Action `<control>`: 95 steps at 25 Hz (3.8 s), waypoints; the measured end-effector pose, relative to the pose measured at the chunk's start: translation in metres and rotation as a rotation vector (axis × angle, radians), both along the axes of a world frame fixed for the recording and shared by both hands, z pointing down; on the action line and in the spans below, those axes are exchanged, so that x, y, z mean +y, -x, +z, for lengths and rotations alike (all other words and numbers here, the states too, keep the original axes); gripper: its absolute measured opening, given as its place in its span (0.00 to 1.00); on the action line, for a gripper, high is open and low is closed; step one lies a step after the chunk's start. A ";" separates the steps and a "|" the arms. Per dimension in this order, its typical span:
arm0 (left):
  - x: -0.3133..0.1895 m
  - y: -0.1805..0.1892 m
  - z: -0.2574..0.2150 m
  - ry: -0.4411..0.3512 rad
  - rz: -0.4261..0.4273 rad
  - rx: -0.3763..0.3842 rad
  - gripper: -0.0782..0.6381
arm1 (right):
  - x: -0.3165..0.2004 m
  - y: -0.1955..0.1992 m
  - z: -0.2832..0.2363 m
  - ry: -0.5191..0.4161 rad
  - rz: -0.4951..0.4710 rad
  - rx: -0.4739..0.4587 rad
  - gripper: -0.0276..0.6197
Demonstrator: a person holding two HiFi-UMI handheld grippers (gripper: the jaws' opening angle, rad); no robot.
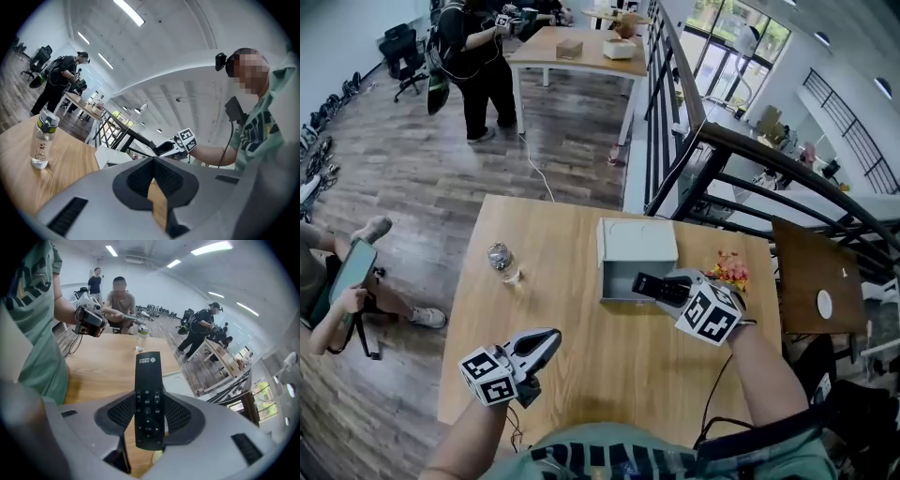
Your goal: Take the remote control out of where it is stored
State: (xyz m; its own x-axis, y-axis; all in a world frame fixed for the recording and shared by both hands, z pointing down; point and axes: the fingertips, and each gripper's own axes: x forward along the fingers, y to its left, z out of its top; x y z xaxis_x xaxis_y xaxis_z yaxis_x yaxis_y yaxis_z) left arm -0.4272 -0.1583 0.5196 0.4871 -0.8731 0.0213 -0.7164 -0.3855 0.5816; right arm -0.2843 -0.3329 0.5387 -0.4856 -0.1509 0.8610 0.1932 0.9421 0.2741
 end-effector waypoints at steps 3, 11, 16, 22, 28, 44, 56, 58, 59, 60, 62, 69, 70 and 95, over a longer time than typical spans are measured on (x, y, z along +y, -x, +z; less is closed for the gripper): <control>0.018 0.003 -0.017 -0.014 0.012 -0.016 0.11 | 0.023 -0.009 -0.032 -0.013 0.058 -0.068 0.33; 0.048 -0.010 -0.061 -0.055 0.012 -0.071 0.11 | 0.086 -0.040 -0.091 0.026 0.149 -0.329 0.33; 0.064 -0.057 -0.083 -0.074 -0.046 -0.101 0.11 | 0.121 -0.099 -0.102 0.100 0.159 -0.480 0.33; 0.077 -0.159 -0.088 -0.074 -0.063 -0.099 0.11 | 0.150 -0.194 -0.125 0.197 0.180 -0.662 0.33; 0.066 -0.233 -0.088 -0.056 0.019 -0.139 0.11 | 0.149 -0.262 -0.123 0.232 0.250 -0.731 0.33; 0.022 -0.201 -0.126 -0.150 0.283 -0.204 0.11 | 0.116 -0.302 -0.148 0.125 0.679 -0.804 0.33; -0.085 -0.269 -0.127 -0.170 0.422 -0.241 0.11 | 0.034 -0.384 -0.120 0.109 0.872 -0.752 0.33; -0.115 -0.294 -0.116 -0.142 0.406 -0.267 0.11 | 0.000 -0.404 -0.103 0.135 0.867 -0.741 0.33; -0.131 -0.307 -0.108 -0.123 0.391 -0.273 0.11 | -0.019 -0.415 -0.093 0.148 0.863 -0.733 0.33; -0.148 -0.321 -0.100 -0.104 0.378 -0.271 0.11 | -0.040 -0.426 -0.082 0.158 0.858 -0.725 0.33; -0.182 -0.353 -0.084 -0.076 0.367 -0.267 0.11 | -0.088 -0.448 -0.063 0.162 0.841 -0.711 0.33; -0.261 -0.446 -0.013 0.083 0.435 -0.364 0.11 | -0.213 -0.471 0.018 0.236 0.799 -0.599 0.33; -0.272 -0.459 -0.004 0.096 0.454 -0.381 0.11 | -0.226 -0.474 0.029 0.245 0.800 -0.583 0.33; -0.443 -0.549 0.141 0.304 0.493 -0.359 0.11 | -0.381 -0.456 0.226 0.406 0.853 -0.322 0.33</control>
State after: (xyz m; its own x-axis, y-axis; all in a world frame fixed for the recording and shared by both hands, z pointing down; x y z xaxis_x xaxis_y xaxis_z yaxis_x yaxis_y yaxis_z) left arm 0.1218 -0.6015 0.6607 0.7435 -0.4802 0.4654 -0.6676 -0.5733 0.4751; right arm 0.1722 -0.7137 0.7646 -0.5711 -0.2812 0.7712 -0.6188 0.7648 -0.1794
